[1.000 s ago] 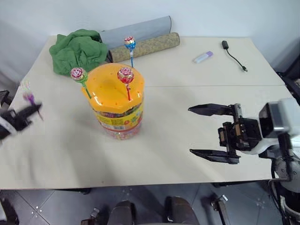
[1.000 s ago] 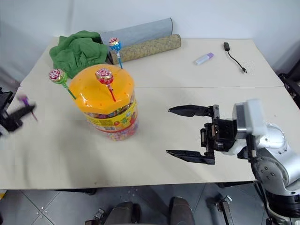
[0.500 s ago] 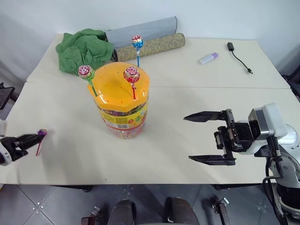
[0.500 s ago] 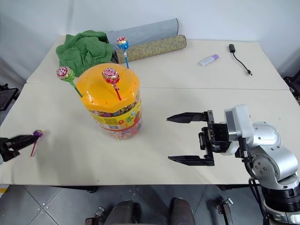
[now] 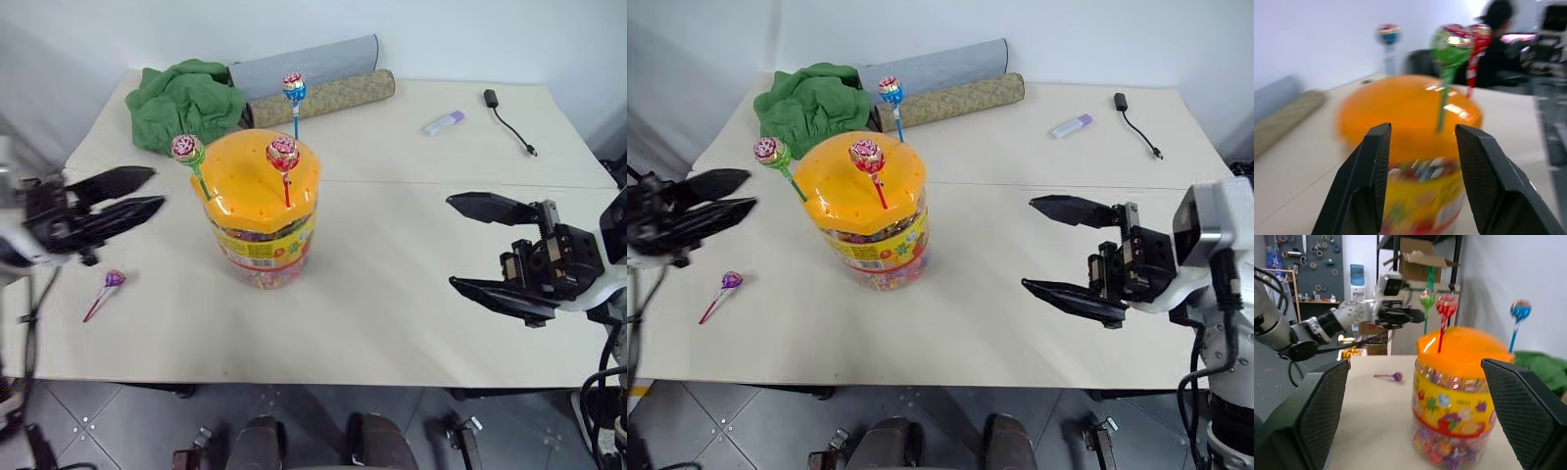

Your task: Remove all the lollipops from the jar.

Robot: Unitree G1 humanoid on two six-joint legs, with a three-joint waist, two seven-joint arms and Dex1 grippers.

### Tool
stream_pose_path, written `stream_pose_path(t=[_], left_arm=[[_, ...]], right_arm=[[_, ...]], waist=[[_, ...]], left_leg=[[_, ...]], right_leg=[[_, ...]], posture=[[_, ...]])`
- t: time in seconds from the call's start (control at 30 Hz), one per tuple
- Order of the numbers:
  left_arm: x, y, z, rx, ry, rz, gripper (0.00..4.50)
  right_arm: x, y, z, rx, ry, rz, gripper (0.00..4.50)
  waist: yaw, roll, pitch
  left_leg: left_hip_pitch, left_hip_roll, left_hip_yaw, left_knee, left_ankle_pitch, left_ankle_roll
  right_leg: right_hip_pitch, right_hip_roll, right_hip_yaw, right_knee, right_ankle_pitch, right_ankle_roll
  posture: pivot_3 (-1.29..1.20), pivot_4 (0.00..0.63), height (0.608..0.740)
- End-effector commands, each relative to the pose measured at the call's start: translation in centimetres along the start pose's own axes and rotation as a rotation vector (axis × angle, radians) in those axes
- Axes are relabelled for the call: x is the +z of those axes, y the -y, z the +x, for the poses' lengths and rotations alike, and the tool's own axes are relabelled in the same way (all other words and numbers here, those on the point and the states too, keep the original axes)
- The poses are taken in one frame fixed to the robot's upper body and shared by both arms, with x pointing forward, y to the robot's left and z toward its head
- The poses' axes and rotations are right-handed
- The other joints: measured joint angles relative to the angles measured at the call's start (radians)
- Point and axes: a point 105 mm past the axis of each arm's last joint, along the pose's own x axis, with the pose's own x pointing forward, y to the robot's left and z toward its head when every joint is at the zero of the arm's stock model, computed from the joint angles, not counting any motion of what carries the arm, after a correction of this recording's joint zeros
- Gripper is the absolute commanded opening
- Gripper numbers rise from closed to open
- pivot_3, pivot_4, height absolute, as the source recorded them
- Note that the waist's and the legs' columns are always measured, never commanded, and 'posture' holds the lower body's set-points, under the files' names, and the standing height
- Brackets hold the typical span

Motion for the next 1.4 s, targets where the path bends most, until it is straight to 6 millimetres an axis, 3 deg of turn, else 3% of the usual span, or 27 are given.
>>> stream_pose_path(t=[0.03,0.13,0.2,0.37,0.4,0.53,0.63,0.77,0.83,0.93,1.03,1.17,1.4], left_arm=[[0.7,0.1,1.4,-0.065,0.012,0.021,2.21],[1.1,0.0,2.1,-0.098,0.031,0.012,2.04],[1.2,-0.1,2.1,-0.107,0.039,0.005,1.61],[2.3,-0.2,2.1,-0.126,0.097,-0.028,0.04],[2.6,-0.3,2.1,-0.125,0.107,-0.034,0.01],[4.0,-1.5,1.4,-0.040,0.197,-0.048,0.01],[4.0,-5.3,-1.6,0.249,0.199,-0.019,0.01],[-0.9,-7.6,-6.6,0.550,-0.126,-0.121,0.01],[-2.9,-7.4,-7.9,0.613,-0.258,-0.179,0.01],[-7.8,-5.0,-9.9,0.646,-0.526,-0.306,0.01],[-10.5,-2.7,-10.3,0.618,-0.637,-0.383,0.01],[-11.6,-1.3,-10.5,0.625,-0.690,-0.428,0.01],[-11.0,-1.4,-11.1,0.660,-0.697,-0.383,1.84]], right_arm=[[1.0,-0.7,0.3,0.011,-0.005,-0.066,4.50],[1.1,-0.9,0.4,0.008,-0.005,-0.072,4.50],[1.2,-1.1,0.5,0.006,-0.003,-0.072,4.50],[1.1,-1.4,0.7,-0.009,0.000,-0.076,4.50],[1.1,-1.4,0.8,-0.011,0.001,-0.077,4.50],[1.1,-1.3,1.0,-0.013,0.008,-0.080,4.50],[1.1,-1.1,1.3,0.001,0.016,-0.083,4.50],[0.1,-0.9,1.6,0.044,-0.057,-0.021,4.50],[-0.5,-0.5,1.6,0.034,-0.088,-0.006,4.50],[-1.8,0.2,1.7,0.009,-0.146,-0.008,4.50],[-2.9,0.8,1.8,-0.018,-0.205,-0.011,4.50],[-3.8,1.3,1.9,-0.035,-0.271,-0.021,4.50],[-3.8,1.0,2.5,0.009,-0.244,0.009,4.50]], waist=[[-0.006,0.000,0.000],[-0.007,0.000,0.000],[-0.006,0.000,0.000],[-0.002,0.000,0.000],[-0.001,0.000,0.000],[0.001,0.000,0.000],[0.000,0.000,0.000],[-0.020,0.000,0.000],[-0.021,0.000,0.000],[-0.020,0.000,0.000],[-0.015,0.000,0.000],[-0.006,0.000,0.000],[-0.007,0.000,0.000]], left_leg=[[0.000,0.000,0.000,0.000,0.000,0.000],[0.000,0.001,0.000,0.000,0.000,0.000],[0.000,0.001,0.000,0.000,0.000,0.000],[-0.001,0.001,0.000,0.002,0.000,0.000],[-0.001,0.001,0.000,0.002,0.000,0.000],[-0.002,0.001,-0.002,0.004,0.000,0.000],[-0.001,0.001,-0.003,0.004,0.000,0.000],[0.000,0.002,-0.002,0.003,0.000,0.000],[0.000,0.001,-0.002,0.001,0.000,0.000],[-0.001,0.001,-0.002,0.001,0.000,0.000],[-0.001,0.001,-0.002,0.001,0.000,0.000],[-0.002,0.002,-0.002,0.001,0.000,0.000],[-0.001,0.002,-0.002,0.001,0.000,0.000]], right_leg=[[0.000,0.001,0.000,0.000,0.000,0.000],[0.000,0.001,0.000,0.000,0.000,0.000],[0.000,0.001,0.000,0.000,0.000,0.000],[0.000,0.001,0.000,0.000,0.000,0.000],[0.000,0.001,0.000,0.000,0.000,0.000],[0.000,0.001,0.000,0.000,0.000,0.000],[0.001,0.001,0.000,0.000,0.000,0.000],[0.000,0.002,0.000,0.000,0.000,0.000],[0.000,0.002,0.000,0.000,0.000,0.000],[0.000,0.001,0.000,-0.001,0.000,0.000],[0.000,0.001,0.000,-0.001,0.000,0.000],[0.000,0.001,0.001,-0.001,0.000,0.000],[0.000,0.001,0.001,-0.001,0.000,0.000]], posture=[[0.00,0.150,0.740],[0.00,0.150,0.740],[0.00,0.150,0.740],[0.00,0.150,0.740],[0.00,0.150,0.740],[0.00,0.150,0.740],[0.00,0.150,0.740],[0.00,0.150,0.740],[0.00,0.150,0.740],[0.00,0.150,0.740],[0.00,0.150,0.740],[0.00,0.150,0.740],[0.00,0.150,0.740]])
